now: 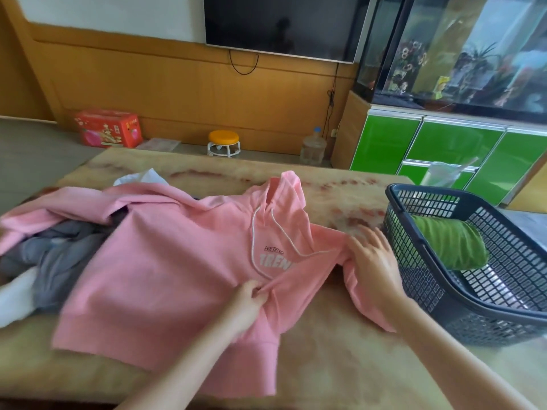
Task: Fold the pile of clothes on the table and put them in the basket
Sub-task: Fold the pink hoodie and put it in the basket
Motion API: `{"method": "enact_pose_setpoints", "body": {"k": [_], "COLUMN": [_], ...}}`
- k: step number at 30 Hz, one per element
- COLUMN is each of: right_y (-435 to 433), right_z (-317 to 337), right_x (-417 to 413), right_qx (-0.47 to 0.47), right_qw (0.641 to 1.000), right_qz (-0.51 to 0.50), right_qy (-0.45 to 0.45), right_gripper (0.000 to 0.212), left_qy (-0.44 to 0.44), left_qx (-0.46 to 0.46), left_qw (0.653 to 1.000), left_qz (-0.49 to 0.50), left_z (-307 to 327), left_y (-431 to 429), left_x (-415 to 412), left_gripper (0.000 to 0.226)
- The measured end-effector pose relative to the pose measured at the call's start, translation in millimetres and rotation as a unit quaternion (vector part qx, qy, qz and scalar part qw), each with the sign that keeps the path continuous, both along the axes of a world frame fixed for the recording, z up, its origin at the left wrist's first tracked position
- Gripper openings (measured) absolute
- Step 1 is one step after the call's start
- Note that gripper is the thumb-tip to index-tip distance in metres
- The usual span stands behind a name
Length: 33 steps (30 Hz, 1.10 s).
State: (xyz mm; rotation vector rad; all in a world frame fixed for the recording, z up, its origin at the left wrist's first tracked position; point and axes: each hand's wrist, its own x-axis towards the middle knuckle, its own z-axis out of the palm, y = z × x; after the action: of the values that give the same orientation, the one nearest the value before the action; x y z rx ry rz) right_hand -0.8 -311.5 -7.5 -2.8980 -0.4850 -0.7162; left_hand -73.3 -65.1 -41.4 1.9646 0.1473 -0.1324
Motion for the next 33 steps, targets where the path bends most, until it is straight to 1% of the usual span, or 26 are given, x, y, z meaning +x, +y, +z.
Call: {"method": "enact_pose_setpoints", "body": {"k": [1, 2, 4, 5, 7, 9, 11, 13, 15, 17, 20, 21, 22, 24, 27, 29, 31, 33], "right_y": [0.7, 2.7, 4.4, 4.4, 5.4, 6.3, 9.1, 14.4, 23.3, 32.7, 44.3, 45.9, 45.5, 36.2, 4.6, -18.8, -33.2, -35.4], "right_z": [8.3, 13.7, 13.3, 7.8, -6.8, -23.6, -39.9, -56.3, -69.5, -74.8, -71.1, -66.1, -60.7, -43.9, -15.3, -1.8, -2.3, -16.2], "right_x": [2.2, 2.1, -3.6, -9.8, -29.8, -53.6, -79.7, -102.6, -112.8, -112.3, -106.3, -106.6, -107.6, -110.9, -115.3, -118.1, -119.1, -119.4], "right_qx": [0.029, 0.068, 0.140, 0.166, 0.186, 0.228, 0.290, 0.336, 0.397, 0.462, 0.591, 0.607, 0.602, 0.547, 0.424, 0.330, 0.248, 0.184], "right_qw": [0.999, 0.997, 0.983, 0.976, 0.972, 0.964, 0.947, 0.925, 0.880, 0.829, 0.743, 0.736, 0.749, 0.802, 0.881, 0.922, 0.949, 0.956], "right_qz": [-0.021, -0.035, -0.033, -0.025, -0.024, -0.025, -0.045, -0.065, -0.090, -0.107, -0.076, -0.070, -0.069, -0.080, -0.094, -0.101, -0.116, -0.132], "right_qy": [0.003, 0.029, 0.113, 0.138, 0.143, 0.134, 0.132, 0.165, 0.245, 0.296, 0.305, 0.292, 0.270, 0.228, 0.187, 0.174, 0.159, 0.186], "right_gripper": [0.028, 0.028, 0.031, 0.032, 0.031, 0.037, 0.047, 0.049, 0.045, 0.047, 0.045, 0.044, 0.043, 0.042, 0.047, 0.048, 0.043, 0.040], "left_qy": [0.019, 0.028, 0.023, 0.011, 0.006, 0.001, -0.017, -0.054, -0.089, -0.091, -0.091, -0.084, -0.073, -0.048, -0.022, -0.021, -0.035, -0.030], "left_qx": [-0.023, -0.035, -0.002, 0.025, 0.075, 0.105, 0.124, 0.160, 0.187, 0.196, 0.235, 0.250, 0.265, 0.296, 0.358, 0.385, 0.384, 0.398], "left_qw": [0.999, 0.998, 0.997, 0.996, 0.992, 0.988, 0.986, 0.981, 0.974, 0.972, 0.963, 0.960, 0.956, 0.947, 0.916, 0.897, 0.891, 0.881], "left_qz": [-0.018, -0.036, -0.068, -0.081, -0.106, -0.117, -0.111, -0.099, -0.091, -0.096, -0.097, -0.098, -0.101, -0.118, -0.179, -0.216, -0.239, -0.253], "left_z": [0.6, 1.2, -5.1, -11.9, -21.6, -25.1, -24.5, -22.3, -22.0, -21.1, -19.4, -17.9, -16.7, -16.3, -21.9, -26.8, -30.3, -38.1], "left_y": [-11.9, -23.8, -41.1, -45.3, -48.5, -47.5, -44.7, -41.4, -37.6, -35.0, -32.9, -33.1, -33.2, -33.2, -36.3, -42.1, -50.5, -54.7], "left_x": [-1.9, -5.9, -12.3, -14.9, -19.9, -24.8, -28.1, -30.2, -30.4, -31.8, -37.1, -39.7, -42.0, -45.6, -49.4, -52.8, -55.5, -55.2], "left_gripper": [0.014, 0.011, 0.016, 0.018, 0.021, 0.031, 0.037, 0.039, 0.040, 0.042, 0.044, 0.046, 0.048, 0.051, 0.056, 0.059, 0.063, 0.065]}}
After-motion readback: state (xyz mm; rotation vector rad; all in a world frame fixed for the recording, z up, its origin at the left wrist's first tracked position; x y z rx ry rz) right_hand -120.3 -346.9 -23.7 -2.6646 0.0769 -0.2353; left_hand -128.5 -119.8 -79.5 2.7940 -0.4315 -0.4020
